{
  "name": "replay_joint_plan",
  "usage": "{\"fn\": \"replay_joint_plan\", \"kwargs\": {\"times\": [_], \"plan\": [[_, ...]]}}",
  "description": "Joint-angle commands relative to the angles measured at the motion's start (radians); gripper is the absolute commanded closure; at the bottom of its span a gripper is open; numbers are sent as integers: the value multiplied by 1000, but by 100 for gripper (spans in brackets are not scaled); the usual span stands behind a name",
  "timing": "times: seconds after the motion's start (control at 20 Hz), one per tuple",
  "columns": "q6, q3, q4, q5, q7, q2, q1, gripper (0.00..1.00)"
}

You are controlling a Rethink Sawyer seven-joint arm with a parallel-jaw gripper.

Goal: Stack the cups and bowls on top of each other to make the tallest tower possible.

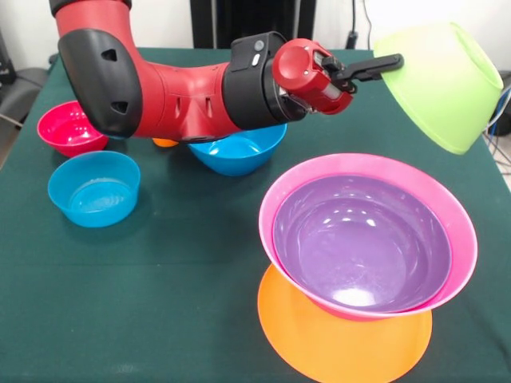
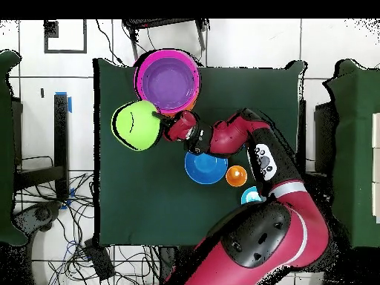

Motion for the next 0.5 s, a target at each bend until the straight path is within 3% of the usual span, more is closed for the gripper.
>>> {"fn": "replay_joint_plan", "kwargs": {"times": [0.05, 0.5], "plan": [[15, -11, 30, -35, 369, -14, 36, 100], [-18, -29, -6, -44, 365, -6, 54, 100]]}}
